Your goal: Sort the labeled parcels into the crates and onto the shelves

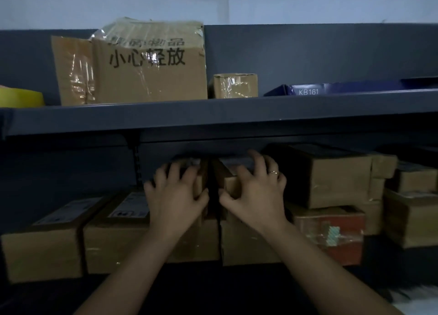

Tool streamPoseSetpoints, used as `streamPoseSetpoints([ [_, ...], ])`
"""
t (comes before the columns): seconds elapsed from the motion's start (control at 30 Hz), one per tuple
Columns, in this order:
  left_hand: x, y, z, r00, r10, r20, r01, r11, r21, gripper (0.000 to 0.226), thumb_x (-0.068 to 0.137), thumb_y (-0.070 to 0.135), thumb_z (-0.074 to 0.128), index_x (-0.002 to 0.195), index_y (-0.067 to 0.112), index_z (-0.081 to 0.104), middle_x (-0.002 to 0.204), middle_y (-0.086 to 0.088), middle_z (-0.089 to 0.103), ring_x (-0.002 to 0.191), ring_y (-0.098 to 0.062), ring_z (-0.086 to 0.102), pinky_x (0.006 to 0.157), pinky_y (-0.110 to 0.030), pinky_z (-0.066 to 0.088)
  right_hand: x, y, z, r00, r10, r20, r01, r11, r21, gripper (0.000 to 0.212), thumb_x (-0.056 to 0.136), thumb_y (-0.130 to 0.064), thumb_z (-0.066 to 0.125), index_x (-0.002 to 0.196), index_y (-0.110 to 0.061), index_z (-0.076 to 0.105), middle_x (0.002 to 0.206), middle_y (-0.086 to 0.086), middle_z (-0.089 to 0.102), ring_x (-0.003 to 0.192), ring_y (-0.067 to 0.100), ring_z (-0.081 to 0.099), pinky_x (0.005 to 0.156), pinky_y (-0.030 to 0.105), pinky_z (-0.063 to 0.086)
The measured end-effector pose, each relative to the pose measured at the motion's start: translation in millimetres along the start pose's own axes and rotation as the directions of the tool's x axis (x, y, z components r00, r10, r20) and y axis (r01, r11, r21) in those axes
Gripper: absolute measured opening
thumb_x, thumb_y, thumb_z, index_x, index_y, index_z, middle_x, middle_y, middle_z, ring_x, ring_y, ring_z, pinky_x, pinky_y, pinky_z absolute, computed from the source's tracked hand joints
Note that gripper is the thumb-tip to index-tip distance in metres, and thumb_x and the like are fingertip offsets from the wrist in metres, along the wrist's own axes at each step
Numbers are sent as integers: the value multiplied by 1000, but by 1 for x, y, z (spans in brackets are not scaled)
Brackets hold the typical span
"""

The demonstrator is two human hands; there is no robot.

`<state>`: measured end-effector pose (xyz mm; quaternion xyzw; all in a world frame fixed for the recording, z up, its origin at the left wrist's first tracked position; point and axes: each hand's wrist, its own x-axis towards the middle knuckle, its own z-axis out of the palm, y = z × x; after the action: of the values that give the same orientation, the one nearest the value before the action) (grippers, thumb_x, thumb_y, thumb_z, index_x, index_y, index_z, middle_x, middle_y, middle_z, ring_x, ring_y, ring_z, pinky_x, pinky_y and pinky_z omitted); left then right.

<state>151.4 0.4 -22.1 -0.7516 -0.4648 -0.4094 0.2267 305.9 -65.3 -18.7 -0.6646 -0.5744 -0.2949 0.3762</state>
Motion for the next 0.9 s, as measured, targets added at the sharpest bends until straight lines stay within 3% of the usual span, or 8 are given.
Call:
streamPoseSetpoints([
  [0.07,-7,-3,0,999,-18,-40,17,999,-47,56,73,54,56,118,21,59,129,-15,51,116,-35,37,81,-52,40,-9,-10,2,988,96,123,-94,995,-20,65,72,-71,50,123,-31,56,156,9,18,139,34,8,101,66,27],
  [0.13,-9,-5,0,992,-124,25,126,984,-128,69,74,57,63,133,26,46,147,-14,30,130,-35,22,94,-58,32,-10,-12,3,946,237,220,-240,971,-13,82,70,-80,52,137,-34,38,158,3,-14,144,36,-13,107,69,13],
  [0.23,-13,-9,-1,939,-313,143,343,892,-295,94,71,60,68,146,36,17,154,-6,0,138,-33,7,105,-57,23,-9,-13,0,866,435,246,-464,883,74,97,68,-78,60,146,-36,19,153,1,-32,144,41,-11,109,68,17],
  [0.33,-17,-6,1,912,-352,209,409,773,-485,95,71,51,74,144,36,16,150,-10,5,135,-36,18,107,-50,30,-12,-15,-1,836,474,276,-517,849,111,94,72,-67,67,145,-33,18,156,12,-18,142,44,8,108,56,32],
  [0.47,-23,-3,2,930,-337,146,357,736,-575,86,70,36,79,139,30,29,144,-15,15,132,-35,22,108,-42,28,-19,-11,-12,864,451,223,-493,849,191,96,70,-62,72,144,-27,24,154,17,4,137,43,17,105,46,34],
  [0.67,-49,5,-12,958,-280,-61,156,686,-711,85,64,17,85,125,38,30,144,-15,13,135,-31,20,113,-43,26,-53,7,-35,946,319,-52,-286,901,327,95,63,-50,83,139,-33,29,149,17,10,136,39,20,107,46,33],
  [0.8,-62,26,-31,947,-293,-134,104,670,-735,87,62,12,86,124,37,31,145,-17,11,136,-32,21,113,-46,28,-71,10,-49,934,308,-181,-212,886,413,94,59,-48,85,131,-40,25,148,17,10,137,36,18,110,44,28],
  [0.9,-75,51,-51,939,-288,-190,55,669,-741,86,61,9,85,123,35,32,144,-17,10,137,-30,20,113,-38,27,-85,18,-70,925,299,-234,-175,882,438,89,59,-53,79,131,-38,28,147,18,10,136,35,19,110,43,29],
])
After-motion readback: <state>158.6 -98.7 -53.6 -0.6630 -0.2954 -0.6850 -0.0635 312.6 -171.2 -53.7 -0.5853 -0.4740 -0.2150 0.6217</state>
